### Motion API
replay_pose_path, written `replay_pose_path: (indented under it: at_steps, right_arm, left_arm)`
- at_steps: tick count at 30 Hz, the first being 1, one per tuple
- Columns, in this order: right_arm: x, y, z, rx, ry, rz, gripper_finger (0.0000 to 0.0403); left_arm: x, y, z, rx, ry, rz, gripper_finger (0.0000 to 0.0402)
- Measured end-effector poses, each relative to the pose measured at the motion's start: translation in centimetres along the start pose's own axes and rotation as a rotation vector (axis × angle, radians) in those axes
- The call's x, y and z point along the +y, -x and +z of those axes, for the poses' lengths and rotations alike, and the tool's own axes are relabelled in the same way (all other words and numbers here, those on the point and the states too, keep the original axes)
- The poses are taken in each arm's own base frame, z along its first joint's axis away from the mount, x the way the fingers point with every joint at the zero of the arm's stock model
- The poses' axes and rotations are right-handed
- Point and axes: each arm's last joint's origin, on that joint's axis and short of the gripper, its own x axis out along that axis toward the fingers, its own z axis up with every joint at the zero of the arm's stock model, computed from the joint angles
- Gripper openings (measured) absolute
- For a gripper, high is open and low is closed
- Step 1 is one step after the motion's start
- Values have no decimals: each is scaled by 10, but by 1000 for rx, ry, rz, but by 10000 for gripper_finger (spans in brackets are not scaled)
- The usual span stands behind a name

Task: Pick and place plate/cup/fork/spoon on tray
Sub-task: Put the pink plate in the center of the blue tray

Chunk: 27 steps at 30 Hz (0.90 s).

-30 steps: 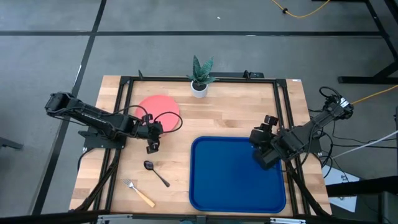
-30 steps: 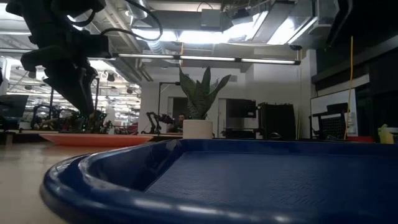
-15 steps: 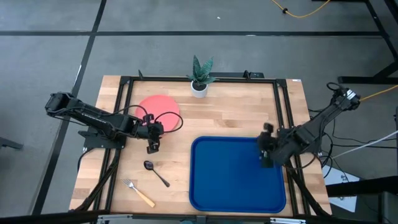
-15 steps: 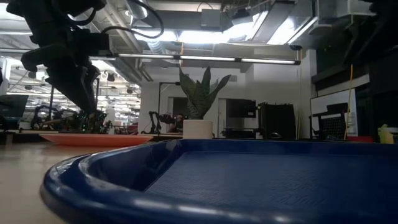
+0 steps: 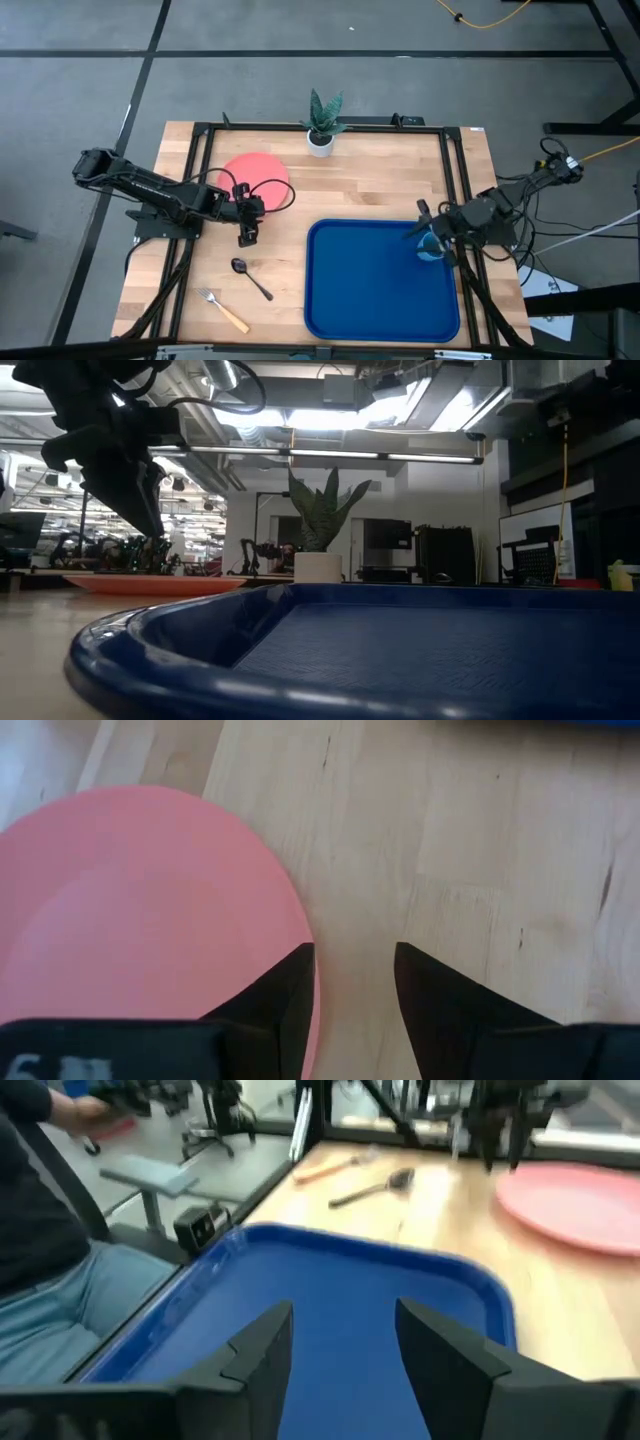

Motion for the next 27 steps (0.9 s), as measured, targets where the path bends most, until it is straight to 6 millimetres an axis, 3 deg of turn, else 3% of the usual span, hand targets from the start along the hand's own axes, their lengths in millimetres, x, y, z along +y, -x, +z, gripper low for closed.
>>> replay_pose_path:
  at_steps: [10, 21, 27]
  right_arm:
    - [-15, 18, -5, -138, 118, -7, 182]
    - [-27, 9, -50, -179, 53, -4, 182]
    - [-33, 9, -60, -170, 49, -62, 182]
  left_arm:
    - [0, 0, 0, 0, 1, -1, 133]
    - [0, 0, 0, -3, 2, -2, 133]
    - [0, 0, 1, -7, 3, -3, 133]
